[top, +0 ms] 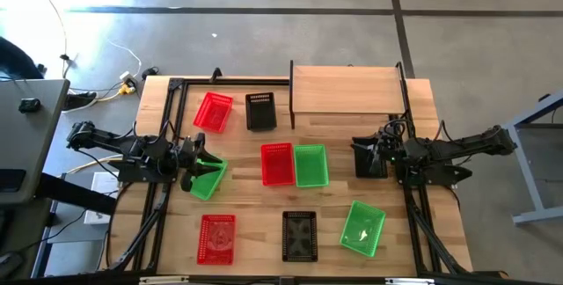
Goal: Stack baskets on shelf by color
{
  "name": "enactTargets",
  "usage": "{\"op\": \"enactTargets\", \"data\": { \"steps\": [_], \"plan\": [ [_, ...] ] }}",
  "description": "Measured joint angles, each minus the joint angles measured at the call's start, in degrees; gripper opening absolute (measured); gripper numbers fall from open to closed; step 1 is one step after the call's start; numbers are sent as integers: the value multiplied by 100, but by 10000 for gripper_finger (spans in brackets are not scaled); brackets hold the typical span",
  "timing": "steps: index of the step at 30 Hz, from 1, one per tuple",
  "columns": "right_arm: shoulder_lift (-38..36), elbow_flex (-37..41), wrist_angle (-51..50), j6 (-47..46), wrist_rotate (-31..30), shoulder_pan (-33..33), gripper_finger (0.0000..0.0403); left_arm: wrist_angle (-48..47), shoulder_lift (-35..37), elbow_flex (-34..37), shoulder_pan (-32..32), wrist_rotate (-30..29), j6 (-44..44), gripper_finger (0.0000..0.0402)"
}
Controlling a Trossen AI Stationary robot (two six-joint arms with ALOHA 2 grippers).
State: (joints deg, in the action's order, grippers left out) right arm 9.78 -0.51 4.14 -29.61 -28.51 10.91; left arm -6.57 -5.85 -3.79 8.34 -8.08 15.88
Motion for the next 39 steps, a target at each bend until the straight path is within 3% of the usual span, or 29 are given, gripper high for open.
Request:
{"op": "enactTargets", "data": {
  "steps": [24, 33, 39],
  "plan": [
    [-1, -39, 224, -479, -70, -1, 138, 0, 0, 0, 0, 0, 1, 104],
    [8, -697, 388, -501, -183, -1, 138, 2, 0, 0, 0, 0, 2, 104],
    [256, -1451, 316, 208, -295, 0, 138, 2, 1, 0, 0, 0, 2, 104]
  ]
}}
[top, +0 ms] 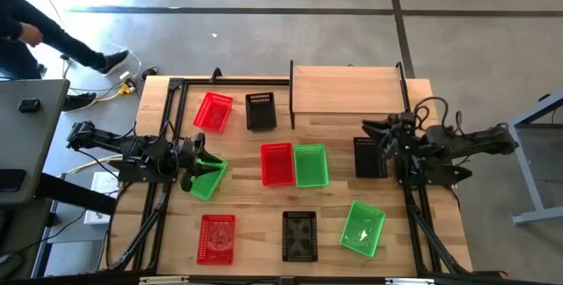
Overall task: Stack baskets on shelf by color
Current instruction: Put the top right green bin on the shelf
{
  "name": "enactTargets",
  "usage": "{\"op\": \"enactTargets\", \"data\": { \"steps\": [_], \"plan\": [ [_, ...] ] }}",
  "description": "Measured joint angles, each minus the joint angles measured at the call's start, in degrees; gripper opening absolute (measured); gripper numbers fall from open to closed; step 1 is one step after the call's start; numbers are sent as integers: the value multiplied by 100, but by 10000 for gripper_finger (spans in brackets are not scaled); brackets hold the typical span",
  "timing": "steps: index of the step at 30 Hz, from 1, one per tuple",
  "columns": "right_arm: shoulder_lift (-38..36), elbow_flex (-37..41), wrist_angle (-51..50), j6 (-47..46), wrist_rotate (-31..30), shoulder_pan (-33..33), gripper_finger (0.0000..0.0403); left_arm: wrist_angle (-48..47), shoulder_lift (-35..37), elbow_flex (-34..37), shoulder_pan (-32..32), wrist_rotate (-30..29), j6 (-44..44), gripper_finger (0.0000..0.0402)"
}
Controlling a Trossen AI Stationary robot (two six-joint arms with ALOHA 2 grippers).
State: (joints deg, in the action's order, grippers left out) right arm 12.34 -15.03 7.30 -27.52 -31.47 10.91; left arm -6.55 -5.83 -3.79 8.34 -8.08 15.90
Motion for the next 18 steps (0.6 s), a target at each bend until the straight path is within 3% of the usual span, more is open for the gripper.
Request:
{"op": "enactTargets", "data": {
  "steps": [7, 18],
  "plan": [
    [895, -1069, -778, 376, 104, -2, 138, 4, -1, 0, 0, -15, 0, 104],
    [2835, -2376, -1547, 982, 1184, 1, 138, 7, -1, 1, 0, -425, 806, 104]
  ]
}}
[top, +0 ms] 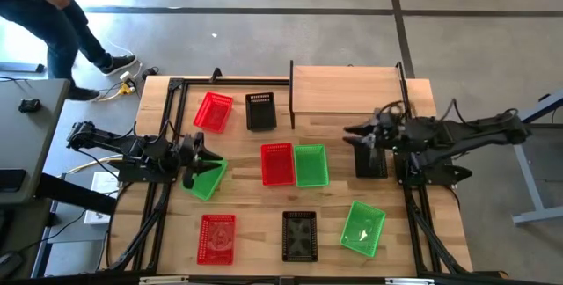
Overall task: Stack baskets on shelf by color
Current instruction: Put the top right green bin on the shelf
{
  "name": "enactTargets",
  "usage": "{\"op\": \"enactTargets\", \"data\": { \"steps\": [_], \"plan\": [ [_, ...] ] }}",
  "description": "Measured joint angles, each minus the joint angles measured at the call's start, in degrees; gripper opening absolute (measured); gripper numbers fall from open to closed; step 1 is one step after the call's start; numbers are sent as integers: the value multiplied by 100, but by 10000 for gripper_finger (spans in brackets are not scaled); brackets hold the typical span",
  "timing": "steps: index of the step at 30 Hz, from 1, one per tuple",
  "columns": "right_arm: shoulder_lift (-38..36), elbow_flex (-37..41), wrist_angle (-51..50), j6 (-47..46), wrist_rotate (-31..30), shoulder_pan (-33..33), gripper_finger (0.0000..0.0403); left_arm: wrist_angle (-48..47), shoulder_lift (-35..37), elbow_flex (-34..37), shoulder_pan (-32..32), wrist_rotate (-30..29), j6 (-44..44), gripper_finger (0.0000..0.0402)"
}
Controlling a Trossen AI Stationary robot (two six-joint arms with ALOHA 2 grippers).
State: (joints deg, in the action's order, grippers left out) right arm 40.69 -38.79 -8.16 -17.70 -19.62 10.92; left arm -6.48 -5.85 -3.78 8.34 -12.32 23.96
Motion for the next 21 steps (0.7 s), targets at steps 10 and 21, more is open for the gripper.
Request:
{"op": "enactTargets", "data": {
  "steps": [10, 21],
  "plan": [
    [1345, -166, -31, 218, 1008, 0, 138, 0, 1, -1, -2, -137, 242, 104],
    [2440, -166, -26, 474, 1719, 0, 138, -2, 0, -1, -2, -137, 243, 104]
  ]
}}
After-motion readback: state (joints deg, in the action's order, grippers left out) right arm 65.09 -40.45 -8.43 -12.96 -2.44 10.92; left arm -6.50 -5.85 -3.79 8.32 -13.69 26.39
